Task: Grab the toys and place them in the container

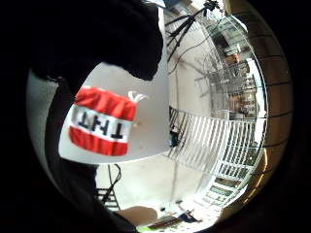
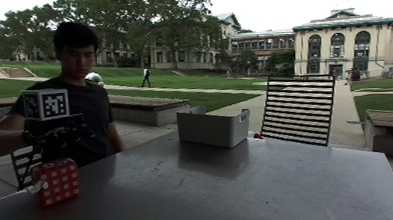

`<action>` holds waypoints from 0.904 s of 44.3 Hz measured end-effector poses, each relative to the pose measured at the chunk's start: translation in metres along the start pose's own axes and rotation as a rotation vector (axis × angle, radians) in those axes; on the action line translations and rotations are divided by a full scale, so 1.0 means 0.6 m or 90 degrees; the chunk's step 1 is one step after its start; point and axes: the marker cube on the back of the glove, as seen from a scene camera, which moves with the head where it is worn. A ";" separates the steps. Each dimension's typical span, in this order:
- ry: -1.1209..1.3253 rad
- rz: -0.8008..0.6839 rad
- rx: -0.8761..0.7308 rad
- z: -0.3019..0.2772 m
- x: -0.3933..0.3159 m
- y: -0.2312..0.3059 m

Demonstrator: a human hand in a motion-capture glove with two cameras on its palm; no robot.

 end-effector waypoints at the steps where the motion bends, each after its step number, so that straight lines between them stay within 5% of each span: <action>1: -0.001 0.005 -0.006 0.011 0.006 0.002; 22: 0.007 0.025 -0.148 0.160 0.039 0.033; 40: 0.015 0.060 -0.157 0.218 0.067 0.053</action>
